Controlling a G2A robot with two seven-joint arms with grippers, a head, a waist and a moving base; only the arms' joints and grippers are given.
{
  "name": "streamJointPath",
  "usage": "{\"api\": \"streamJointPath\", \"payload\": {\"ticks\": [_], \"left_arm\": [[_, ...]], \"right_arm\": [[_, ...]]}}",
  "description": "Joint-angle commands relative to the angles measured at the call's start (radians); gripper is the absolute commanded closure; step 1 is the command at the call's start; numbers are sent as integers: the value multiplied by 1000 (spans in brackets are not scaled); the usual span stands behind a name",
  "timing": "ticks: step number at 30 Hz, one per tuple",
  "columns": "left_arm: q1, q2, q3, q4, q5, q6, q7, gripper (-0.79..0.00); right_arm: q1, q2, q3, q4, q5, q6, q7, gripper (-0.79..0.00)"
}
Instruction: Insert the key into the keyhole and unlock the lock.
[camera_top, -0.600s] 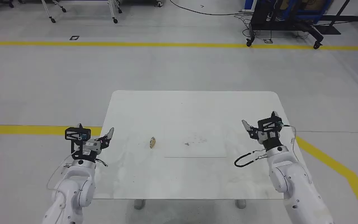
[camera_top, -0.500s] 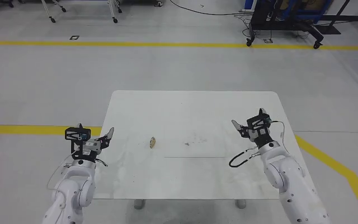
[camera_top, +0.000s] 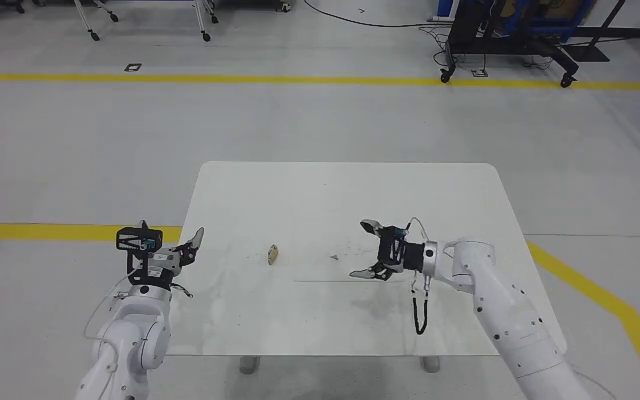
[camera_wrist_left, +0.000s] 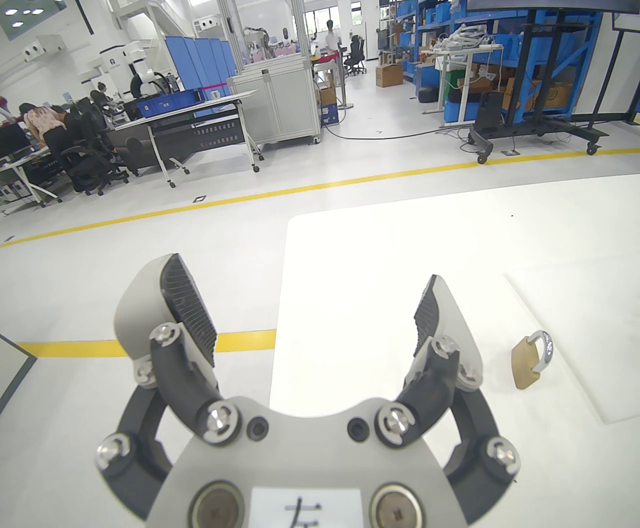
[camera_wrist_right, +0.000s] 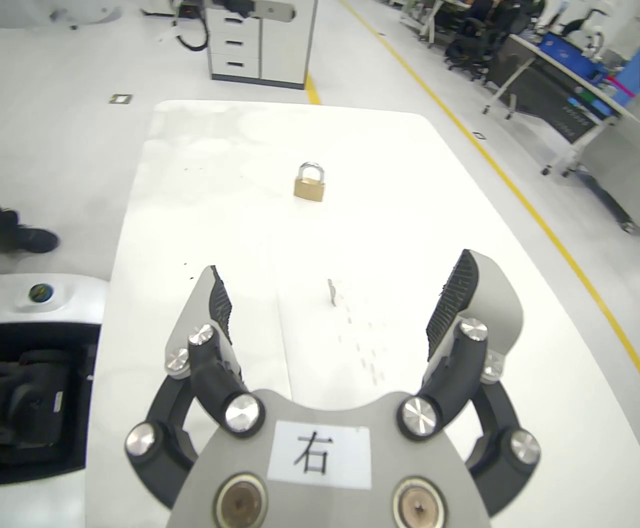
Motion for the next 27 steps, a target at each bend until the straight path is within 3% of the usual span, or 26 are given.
{"api": "streamJointPath", "payload": {"ticks": [1,7,15,19,20,21,27], "left_arm": [[0,0,0,0,0,0,0,-785],[0,0,0,0,0,0,0,-785],[0,0,0,0,0,0,0,-785],[0,0,0,0,0,0,0,-785],[0,0,0,0,0,0,0,-785],[0,0,0,0,0,0,0,-785],[0,0,0,0,0,0,0,-785]], "right_arm": [[41,-1,-42,47,-2,4,-16,-785],[137,-5,-135,155,11,4,-3,-785],[276,-60,-283,348,101,16,121,-782],[317,-78,-326,407,110,21,131,-622],[325,-82,-337,420,109,16,135,-462],[335,-86,-348,431,105,17,143,-385],[377,-114,-409,486,105,34,173,-299]]}}
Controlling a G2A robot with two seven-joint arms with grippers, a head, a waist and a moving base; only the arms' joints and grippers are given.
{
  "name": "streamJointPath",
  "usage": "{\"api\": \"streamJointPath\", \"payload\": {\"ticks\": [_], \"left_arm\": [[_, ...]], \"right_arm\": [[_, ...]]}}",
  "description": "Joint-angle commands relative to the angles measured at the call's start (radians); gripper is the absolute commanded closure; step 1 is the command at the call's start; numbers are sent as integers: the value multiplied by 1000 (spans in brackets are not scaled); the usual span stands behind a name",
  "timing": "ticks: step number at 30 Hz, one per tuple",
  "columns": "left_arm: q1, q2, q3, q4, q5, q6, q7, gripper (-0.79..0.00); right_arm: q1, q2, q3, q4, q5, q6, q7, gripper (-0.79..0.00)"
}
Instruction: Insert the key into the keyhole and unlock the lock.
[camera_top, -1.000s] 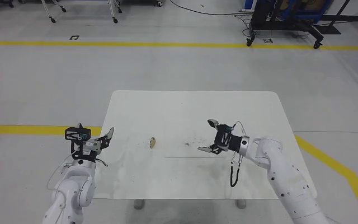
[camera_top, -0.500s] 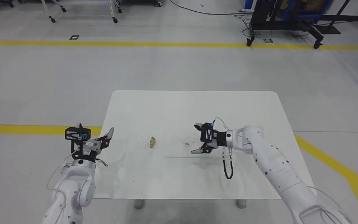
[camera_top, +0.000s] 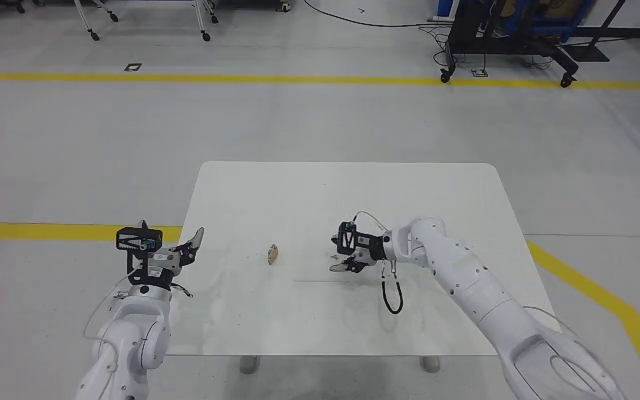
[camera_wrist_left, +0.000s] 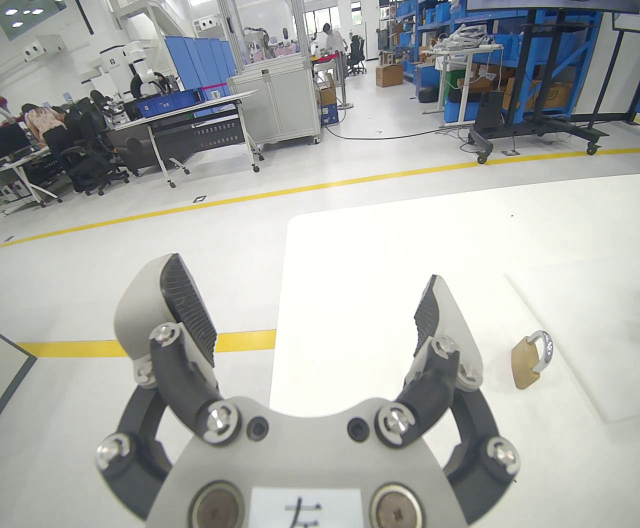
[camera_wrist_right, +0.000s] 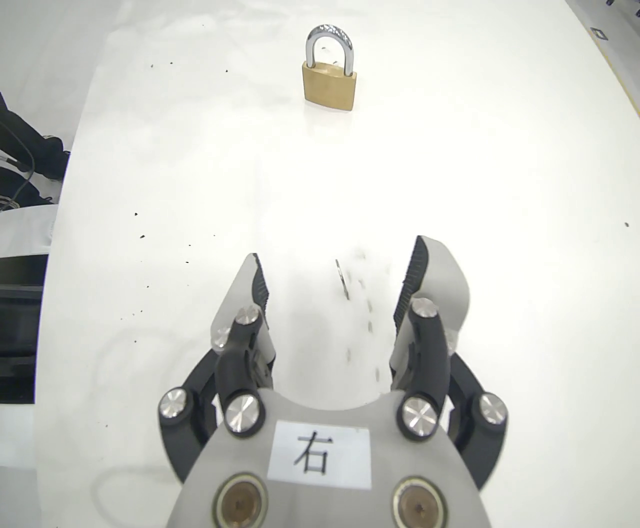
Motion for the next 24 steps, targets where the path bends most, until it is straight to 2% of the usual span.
{"api": "streamJointPath", "payload": {"ticks": [1,2,12,16,24], "left_arm": [[0,0,0,0,0,0,0,-785],[0,0,0,0,0,0,0,-785],[0,0,0,0,0,0,0,-785],[0,0,0,0,0,0,0,-785],[0,0,0,0,0,0,0,-785]], "right_arm": [[12,-8,-16,19,7,0,3,-286],[19,-12,-23,28,8,-1,2,-256],[59,-33,-61,97,-7,5,-21,-237],[68,-35,-67,120,-16,3,-35,-206],[74,-40,-86,137,-53,13,-57,-86]]}}
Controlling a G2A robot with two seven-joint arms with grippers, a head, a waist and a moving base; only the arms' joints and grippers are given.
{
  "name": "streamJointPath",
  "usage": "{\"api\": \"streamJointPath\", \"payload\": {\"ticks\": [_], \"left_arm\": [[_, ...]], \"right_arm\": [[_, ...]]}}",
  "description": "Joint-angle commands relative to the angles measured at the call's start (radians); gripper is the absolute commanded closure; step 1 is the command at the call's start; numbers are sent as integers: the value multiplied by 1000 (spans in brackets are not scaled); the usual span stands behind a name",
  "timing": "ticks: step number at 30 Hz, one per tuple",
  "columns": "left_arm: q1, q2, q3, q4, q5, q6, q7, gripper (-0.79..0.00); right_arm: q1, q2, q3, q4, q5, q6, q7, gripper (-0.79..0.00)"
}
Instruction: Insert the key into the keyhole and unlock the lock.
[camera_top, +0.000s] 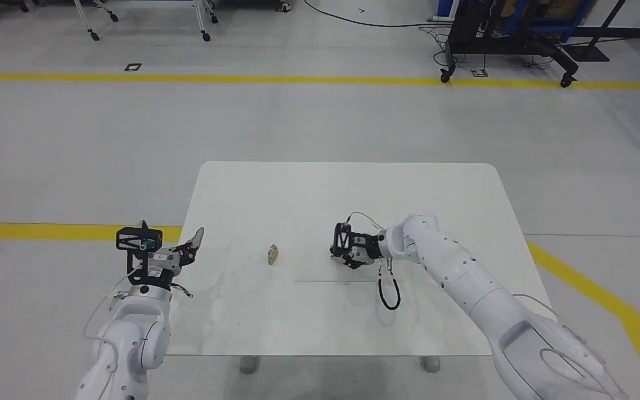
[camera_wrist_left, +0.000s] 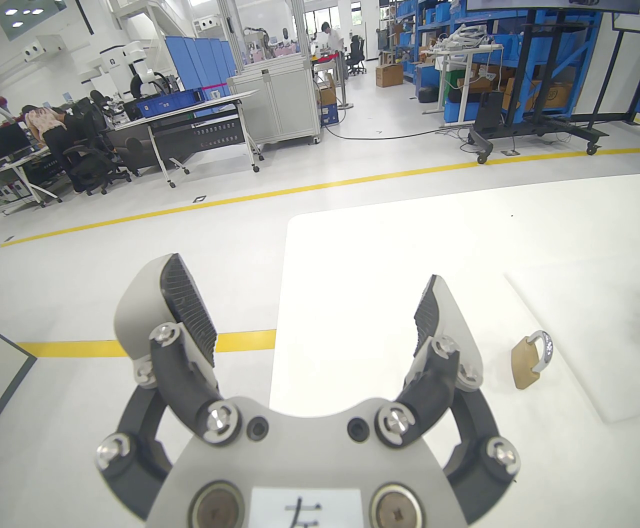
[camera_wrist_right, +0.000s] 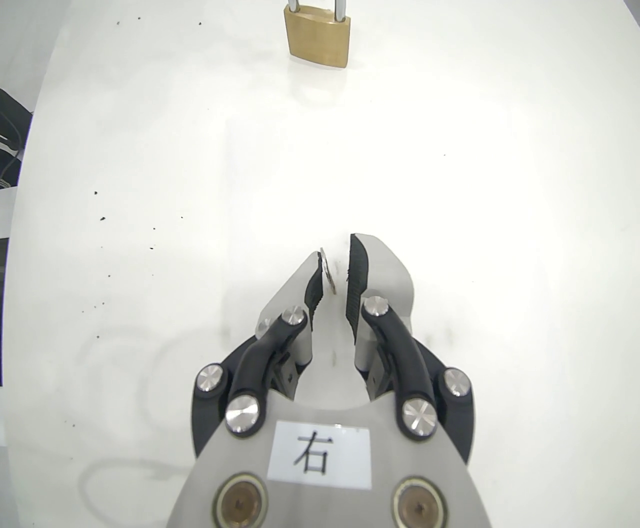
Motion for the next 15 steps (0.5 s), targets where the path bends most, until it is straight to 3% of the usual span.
{"api": "streamJointPath", "payload": {"ticks": [1,3,15], "left_arm": [[0,0,0,0,0,0,0,-785],[0,0,0,0,0,0,0,-785],[0,0,0,0,0,0,0,-785]], "right_arm": [[1,-1,-4,5,-6,0,-6,-46],[2,-2,-8,9,-10,0,-10,0],[6,2,-9,16,-21,-42,-82,0]]}}
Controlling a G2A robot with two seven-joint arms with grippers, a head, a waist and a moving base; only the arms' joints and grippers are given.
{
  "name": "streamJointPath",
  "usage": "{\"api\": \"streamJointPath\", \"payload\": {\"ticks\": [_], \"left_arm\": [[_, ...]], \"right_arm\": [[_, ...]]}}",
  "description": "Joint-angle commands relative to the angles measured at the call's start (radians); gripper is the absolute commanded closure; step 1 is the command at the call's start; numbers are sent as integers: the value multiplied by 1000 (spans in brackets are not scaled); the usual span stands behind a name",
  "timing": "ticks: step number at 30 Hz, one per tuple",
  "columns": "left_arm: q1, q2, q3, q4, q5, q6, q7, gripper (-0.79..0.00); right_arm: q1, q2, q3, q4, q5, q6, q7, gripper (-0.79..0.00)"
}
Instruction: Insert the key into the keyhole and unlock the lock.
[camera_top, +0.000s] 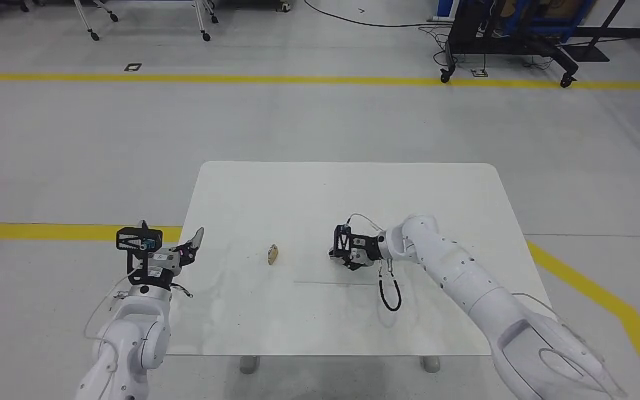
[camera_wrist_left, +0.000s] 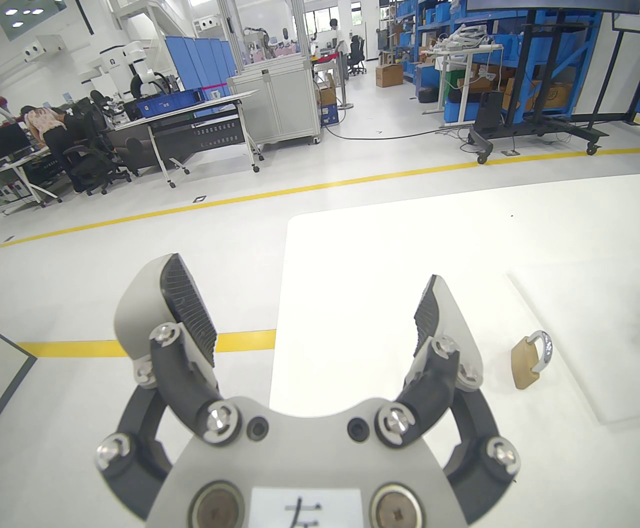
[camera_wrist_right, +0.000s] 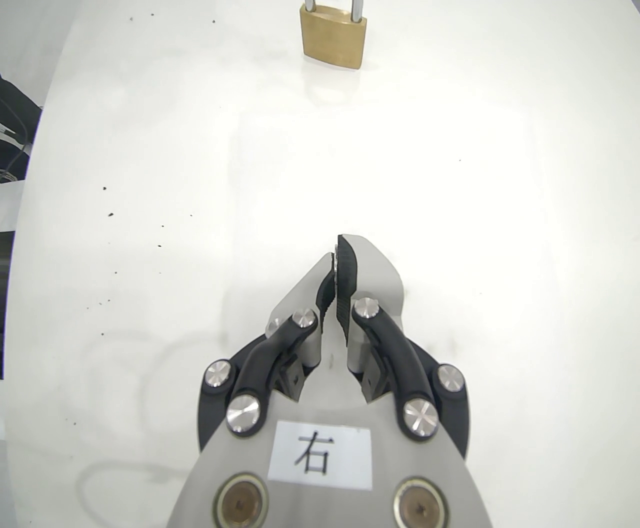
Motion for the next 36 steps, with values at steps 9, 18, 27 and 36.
{"api": "streamJointPath", "payload": {"ticks": [9,18,27,36], "left_arm": [[0,0,0,0,0,0,0,-785],[0,0,0,0,0,0,0,-785],[0,0,0,0,0,0,0,-785],[0,0,0,0,0,0,0,-785]], "right_arm": [[-17,22,29,-7,17,13,-77,0],[-20,23,35,-12,26,9,-87,0],[-74,54,122,-120,109,14,-180,0],[-165,120,186,-257,271,-4,-322,0]]}}
